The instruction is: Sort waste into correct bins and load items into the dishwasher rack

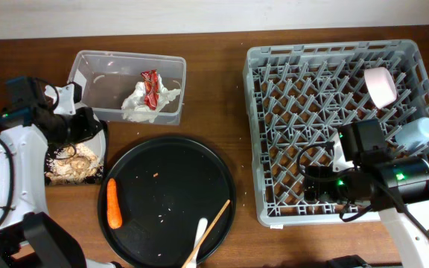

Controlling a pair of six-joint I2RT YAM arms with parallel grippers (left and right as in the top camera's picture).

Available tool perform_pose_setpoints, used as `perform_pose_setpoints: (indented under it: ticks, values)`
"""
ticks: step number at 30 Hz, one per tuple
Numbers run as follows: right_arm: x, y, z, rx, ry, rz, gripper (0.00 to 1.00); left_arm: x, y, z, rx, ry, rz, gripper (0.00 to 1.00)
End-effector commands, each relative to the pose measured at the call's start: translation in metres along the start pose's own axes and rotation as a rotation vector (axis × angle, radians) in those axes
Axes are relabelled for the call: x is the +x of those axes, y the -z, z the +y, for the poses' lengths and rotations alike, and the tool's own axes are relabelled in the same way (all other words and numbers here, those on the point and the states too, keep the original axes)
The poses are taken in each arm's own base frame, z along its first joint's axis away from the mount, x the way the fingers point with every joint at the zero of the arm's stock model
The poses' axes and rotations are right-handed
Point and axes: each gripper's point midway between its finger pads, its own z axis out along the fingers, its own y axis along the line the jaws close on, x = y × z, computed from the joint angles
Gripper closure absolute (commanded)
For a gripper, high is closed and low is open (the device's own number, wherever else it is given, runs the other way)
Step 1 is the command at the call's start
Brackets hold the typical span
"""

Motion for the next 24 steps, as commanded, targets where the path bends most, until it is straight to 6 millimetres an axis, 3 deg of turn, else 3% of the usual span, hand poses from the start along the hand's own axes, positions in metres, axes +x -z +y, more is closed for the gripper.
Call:
perform_pose_setpoints:
  ticks: [1, 5, 8, 12, 18, 20, 21, 24]
  values:
    - [0.002, -0.001, -0.002, 0.012, -0.006, -0.001, 0.1, -0.003, 0.011, -0.011, 0.144, -0.043, -0.021, 1.0]
    - [0.003, -0.001, -0.002, 0.013, -0.006, 0.003, 0.1, -0.007, 0.029, -0.019, 0.305, -0.065, -0.085, 1.0]
    - [0.003, -0.001, -0.002, 0.013, -0.006, 0.003, 0.1, -0.011, 0.055, -0.034, 0.503, -0.106, -0.177, 1.0]
    - [0.003, -0.001, -0.002, 0.013, -0.006, 0.003, 0.1, -0.013, 0.078, -0.036, 0.621, -0.091, -0.259, 1.0]
    - [0.003, -0.001, -0.002, 0.013, -0.006, 0.003, 0.1, -0.012, 0.085, -0.03, 0.634, -0.043, -0.269, 1.0]
    - [0.003, -0.001, -0.002, 0.013, -0.006, 0.003, 0.1, -0.008, 0.079, -0.014, 0.552, -0.02, -0.24, 1.0]
    - [0.003, -0.001, -0.002, 0.014, -0.006, 0.004, 0.1, -0.006, 0.084, -0.018, 0.597, 0.054, -0.228, 1.0]
    - [0.003, -0.001, -0.003, 0.014, -0.006, 0.007, 0.1, -0.007, 0.087, -0.019, 0.613, 0.025, -0.252, 1.0]
